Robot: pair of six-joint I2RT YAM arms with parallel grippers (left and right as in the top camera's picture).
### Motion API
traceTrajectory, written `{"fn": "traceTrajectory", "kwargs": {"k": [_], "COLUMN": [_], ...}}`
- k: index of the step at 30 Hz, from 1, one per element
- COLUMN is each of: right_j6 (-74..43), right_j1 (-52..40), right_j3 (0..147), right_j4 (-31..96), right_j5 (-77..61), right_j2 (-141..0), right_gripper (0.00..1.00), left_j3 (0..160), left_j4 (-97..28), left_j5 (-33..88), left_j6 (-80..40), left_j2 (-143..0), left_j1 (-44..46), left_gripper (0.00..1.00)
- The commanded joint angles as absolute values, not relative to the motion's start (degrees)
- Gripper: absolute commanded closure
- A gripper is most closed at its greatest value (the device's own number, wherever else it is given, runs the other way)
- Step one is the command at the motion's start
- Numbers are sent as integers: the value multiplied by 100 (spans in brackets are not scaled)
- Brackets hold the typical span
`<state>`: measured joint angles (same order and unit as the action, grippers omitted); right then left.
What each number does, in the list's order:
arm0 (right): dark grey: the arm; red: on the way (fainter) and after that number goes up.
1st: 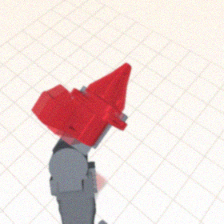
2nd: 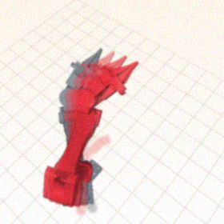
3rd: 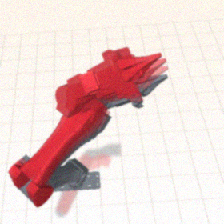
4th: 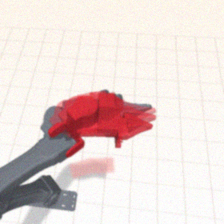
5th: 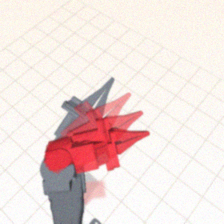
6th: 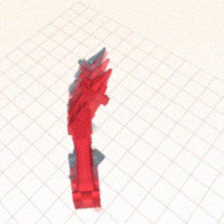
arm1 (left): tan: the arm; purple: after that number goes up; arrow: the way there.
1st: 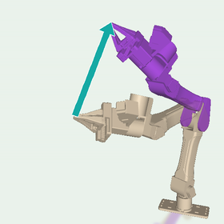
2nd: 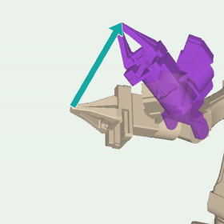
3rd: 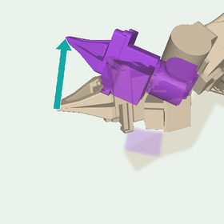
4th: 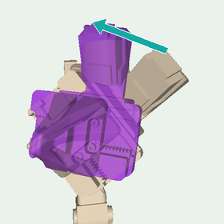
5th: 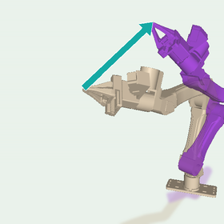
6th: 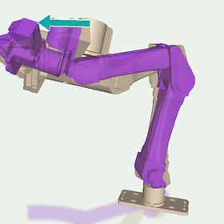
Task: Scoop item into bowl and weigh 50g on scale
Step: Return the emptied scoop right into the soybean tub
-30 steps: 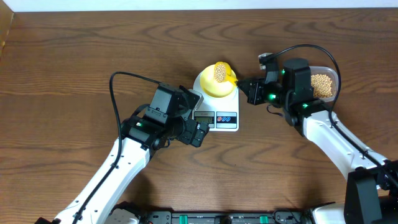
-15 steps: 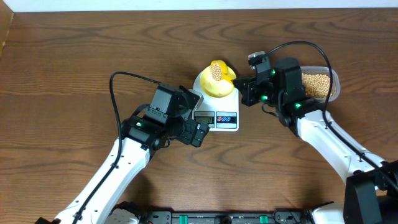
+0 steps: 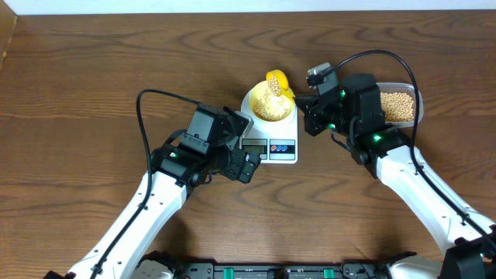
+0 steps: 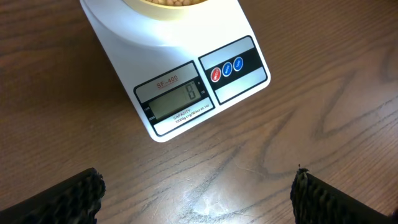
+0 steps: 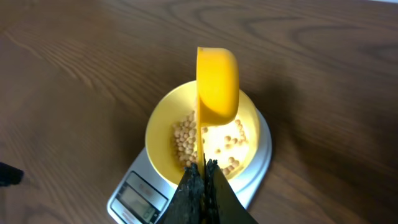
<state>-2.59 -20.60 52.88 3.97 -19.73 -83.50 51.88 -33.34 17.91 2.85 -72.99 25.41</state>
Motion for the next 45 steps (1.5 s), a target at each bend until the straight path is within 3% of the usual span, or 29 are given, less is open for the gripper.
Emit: {"fn": "traceTrajectory", "kwargs": {"k": [1, 12, 20, 30, 37, 45], "right_j6": [108, 1232, 1719, 1931, 336, -427], "right_j1": [-2110, -2349, -2862, -2974, -2882, -1772], "right_j3": [5424, 5424, 5424, 5424, 5424, 5424], "right_j4": [489, 489, 475, 379, 71, 735], "right_j5": [-1673, -1647, -154, 45, -360, -510], "right_j2": [-8272, -8272, -8272, -8272, -7929, -7008], "right_gripper": [99, 99, 99, 99, 99, 99], "left_j3": [5273, 5273, 5273, 5273, 5273, 5273], "left_j4": [-3339, -3339, -3339, -3339, -3339, -3339], "left_j5": [1839, 1839, 1839, 1839, 1839, 1839], "left_j6": [340, 340, 338, 340, 338, 340], "left_j2": [-7336, -7336, -7336, -7336, -7336, -7336], "left_j1": [2547, 2547, 2547, 2547, 2547, 2547], "left_gripper": [2, 2, 2, 2, 2, 2]}}
